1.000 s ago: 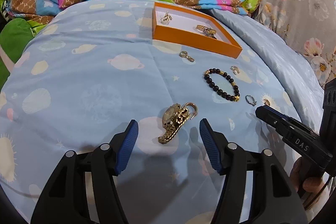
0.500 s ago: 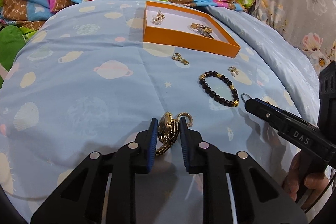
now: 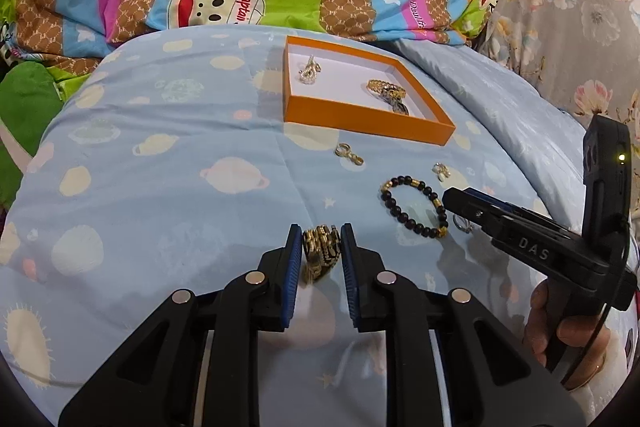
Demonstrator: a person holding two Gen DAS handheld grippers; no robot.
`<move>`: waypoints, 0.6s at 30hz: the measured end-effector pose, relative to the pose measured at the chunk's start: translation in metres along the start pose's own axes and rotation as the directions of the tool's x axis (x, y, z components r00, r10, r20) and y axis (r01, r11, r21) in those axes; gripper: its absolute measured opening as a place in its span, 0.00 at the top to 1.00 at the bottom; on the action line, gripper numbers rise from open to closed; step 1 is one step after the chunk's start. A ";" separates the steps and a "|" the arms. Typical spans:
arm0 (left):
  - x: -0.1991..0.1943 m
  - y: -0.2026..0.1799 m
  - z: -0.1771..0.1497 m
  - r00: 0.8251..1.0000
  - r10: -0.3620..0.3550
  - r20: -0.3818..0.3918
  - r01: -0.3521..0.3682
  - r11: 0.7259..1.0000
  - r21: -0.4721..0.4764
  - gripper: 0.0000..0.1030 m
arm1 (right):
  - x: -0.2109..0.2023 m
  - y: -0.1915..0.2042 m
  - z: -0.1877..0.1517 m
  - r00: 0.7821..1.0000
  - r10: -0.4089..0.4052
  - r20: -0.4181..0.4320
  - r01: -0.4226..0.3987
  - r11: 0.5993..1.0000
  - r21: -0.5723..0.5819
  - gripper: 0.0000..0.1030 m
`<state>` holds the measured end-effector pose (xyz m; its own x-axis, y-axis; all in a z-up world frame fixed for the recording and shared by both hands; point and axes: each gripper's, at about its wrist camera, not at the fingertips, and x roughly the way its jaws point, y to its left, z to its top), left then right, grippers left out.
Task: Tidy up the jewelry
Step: 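Grasp the black bead bracelet with the right gripper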
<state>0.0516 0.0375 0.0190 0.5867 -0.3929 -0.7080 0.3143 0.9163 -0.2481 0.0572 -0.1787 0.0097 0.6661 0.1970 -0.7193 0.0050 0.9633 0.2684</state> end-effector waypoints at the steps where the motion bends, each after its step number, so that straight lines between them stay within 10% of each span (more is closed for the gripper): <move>1: 0.000 0.001 0.000 1.000 0.003 0.000 -0.003 1.000 -0.002 0.82 | 0.003 0.000 0.002 1.000 -0.003 -0.003 0.003 1.000 -0.004 0.67; 18: 0.008 0.008 0.003 1.000 0.015 -0.010 -0.015 1.000 -0.023 0.82 | 0.013 0.008 -0.001 0.998 -0.048 -0.032 0.046 0.997 -0.068 0.93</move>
<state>0.0609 0.0419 0.0136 0.5835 -0.3788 -0.7183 0.2887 0.9235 -0.2524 0.0651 -0.1684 0.0017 0.6412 0.1563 -0.7513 -0.0154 0.9815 0.1911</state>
